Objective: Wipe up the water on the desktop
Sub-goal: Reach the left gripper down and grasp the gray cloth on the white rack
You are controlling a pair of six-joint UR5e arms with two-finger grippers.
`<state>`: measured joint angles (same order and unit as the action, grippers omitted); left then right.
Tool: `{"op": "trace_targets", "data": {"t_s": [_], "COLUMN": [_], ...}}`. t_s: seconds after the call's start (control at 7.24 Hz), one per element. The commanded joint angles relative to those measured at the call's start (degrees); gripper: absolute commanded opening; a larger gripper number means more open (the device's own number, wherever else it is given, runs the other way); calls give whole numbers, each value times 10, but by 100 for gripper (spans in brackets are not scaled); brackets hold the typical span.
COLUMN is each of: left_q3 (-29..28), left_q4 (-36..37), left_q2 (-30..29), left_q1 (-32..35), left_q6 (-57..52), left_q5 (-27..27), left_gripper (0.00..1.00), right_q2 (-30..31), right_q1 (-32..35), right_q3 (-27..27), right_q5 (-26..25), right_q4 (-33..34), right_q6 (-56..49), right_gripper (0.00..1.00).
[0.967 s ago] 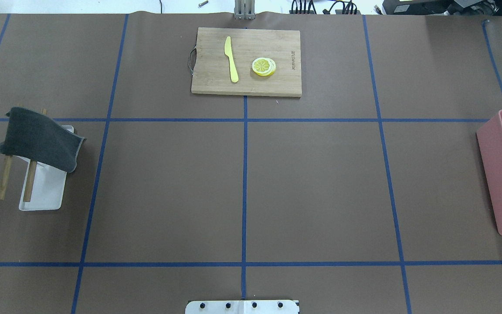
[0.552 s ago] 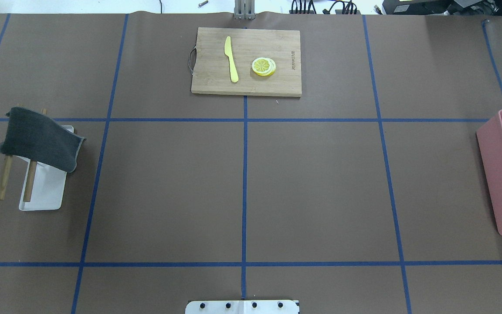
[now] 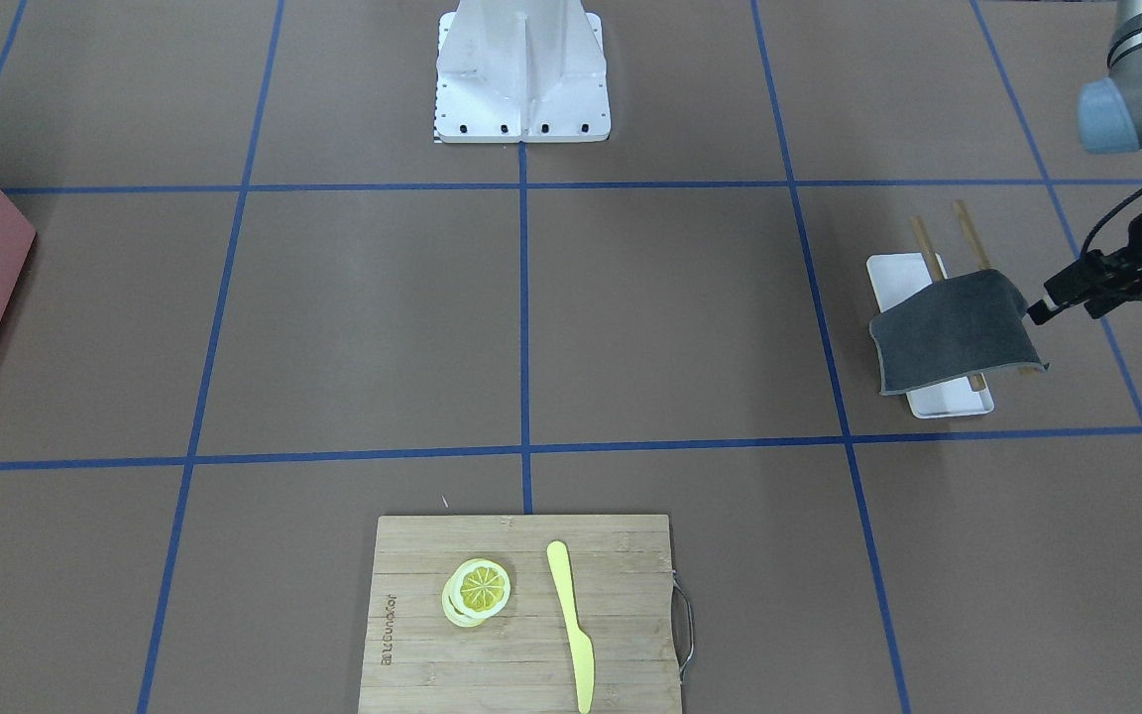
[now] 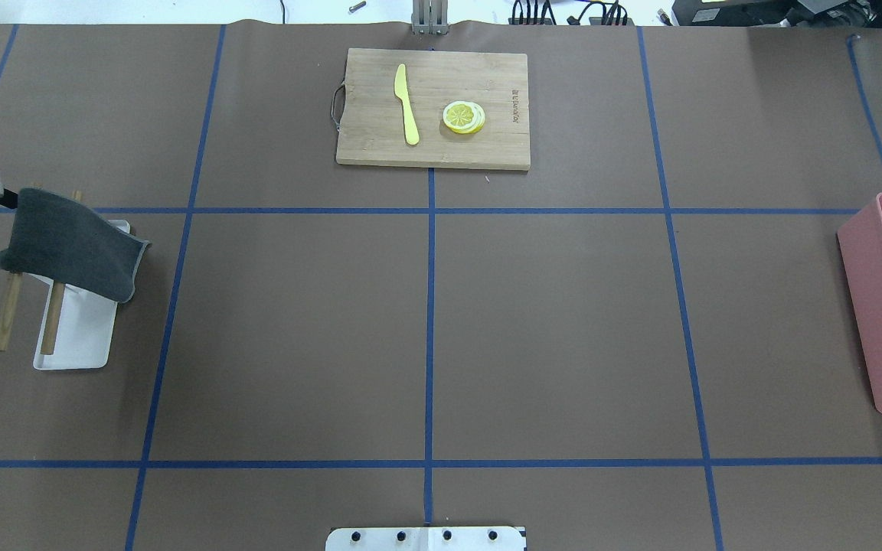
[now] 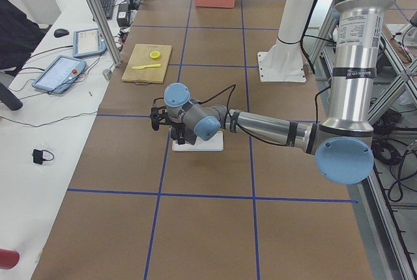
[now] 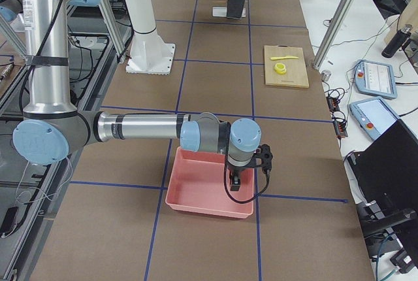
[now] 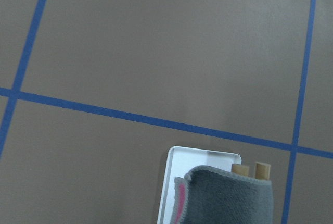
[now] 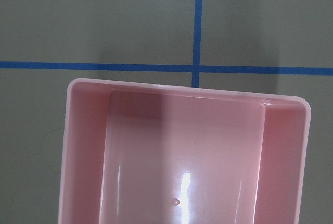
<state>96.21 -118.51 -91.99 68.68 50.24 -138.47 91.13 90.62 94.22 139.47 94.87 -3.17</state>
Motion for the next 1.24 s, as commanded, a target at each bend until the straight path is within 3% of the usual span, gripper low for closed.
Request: {"op": "trace_targets", "data": {"t_s": [0.0,0.14,0.28,0.41,0.55,1.1], "left_q3": [0,-1,1,2,-1,12], "left_q4": [-15,-16,-17,-18,-35,-43], "left_q2": [-3,-3,-3,-2,4,14], "left_q1": [-21,-22,-22,-22,-21,-19], "left_q6": [5,5,5,5,2,2], "left_q5": [2,2,1,1,2,-2], "left_gripper": [88,80,55,21,0,0], "right_q2": [-2,-2,-3,-5,-5,-7], "right_q1": [-1,-1,-1,-1,-1,-1], "right_q3": [-2,-2,-2,-2,-2,-3], "right_q5": [0,0,0,0,1,7], "right_q4": [0,0,0,0,0,0], "right_q6": [0,0,0,0,0,0], "right_gripper": [100,100,100,100,100,100]}}
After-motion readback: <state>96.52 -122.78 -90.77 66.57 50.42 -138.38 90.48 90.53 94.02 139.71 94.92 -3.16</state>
